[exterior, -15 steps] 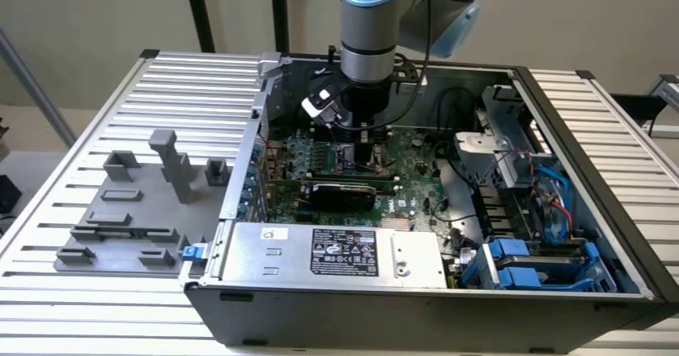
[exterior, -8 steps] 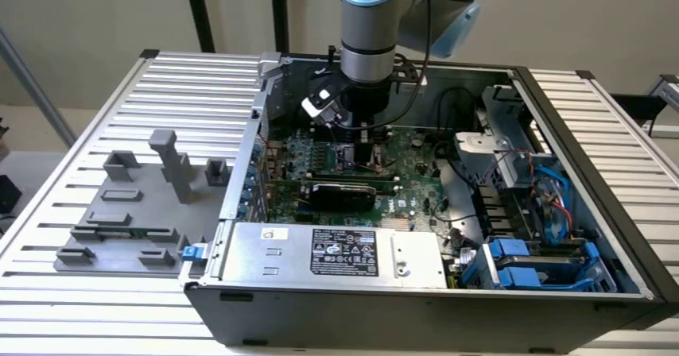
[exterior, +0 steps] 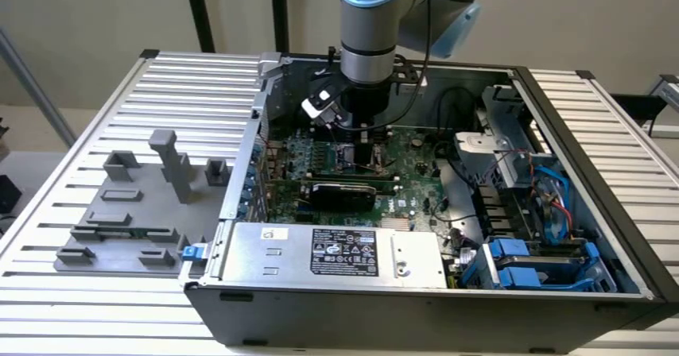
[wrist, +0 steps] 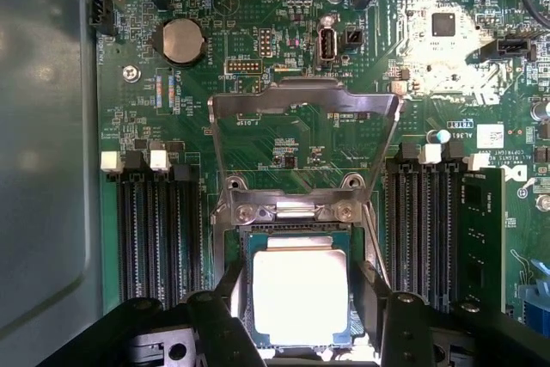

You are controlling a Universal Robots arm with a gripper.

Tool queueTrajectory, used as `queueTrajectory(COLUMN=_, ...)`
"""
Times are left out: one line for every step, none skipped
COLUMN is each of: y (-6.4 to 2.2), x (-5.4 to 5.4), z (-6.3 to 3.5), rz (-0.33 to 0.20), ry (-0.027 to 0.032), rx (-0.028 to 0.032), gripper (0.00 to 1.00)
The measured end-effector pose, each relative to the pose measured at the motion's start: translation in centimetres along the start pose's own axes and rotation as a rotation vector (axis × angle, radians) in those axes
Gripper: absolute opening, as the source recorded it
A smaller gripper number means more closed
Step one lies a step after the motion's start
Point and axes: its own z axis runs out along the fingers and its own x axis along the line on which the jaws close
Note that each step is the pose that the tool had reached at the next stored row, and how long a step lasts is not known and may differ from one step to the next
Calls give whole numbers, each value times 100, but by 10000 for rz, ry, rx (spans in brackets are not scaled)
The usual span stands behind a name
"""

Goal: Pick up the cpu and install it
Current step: 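Place the cpu into insertion slot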

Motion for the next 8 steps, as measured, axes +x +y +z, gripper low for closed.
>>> queueTrajectory(y=0, x=1, z=-1, rz=1, ry=0, rx=0, gripper=62)
queueTrajectory(y=0, x=4, z=-1, rz=1, ry=0, rx=0, gripper=62)
queueTrajectory(y=0, x=7, z=-2, rz=1, ry=1, rx=0, gripper=62)
queueTrajectory(y=0, x=9, z=-3, rz=1, ry=1, rx=0, gripper=62)
queueTrajectory(y=-1, x=11, z=-5, rz=0, ry=0, rx=1, gripper=62)
queueTrajectory(y=0, x=13, z=-6, rz=0, ry=-1, rx=2, gripper=62)
queueTrajectory(y=0, x=16, z=-6, rz=0, ry=-1, rx=1, gripper=62)
queueTrajectory(y=-1, x=18, z=-7, rz=0, ry=0, rx=1, gripper=62)
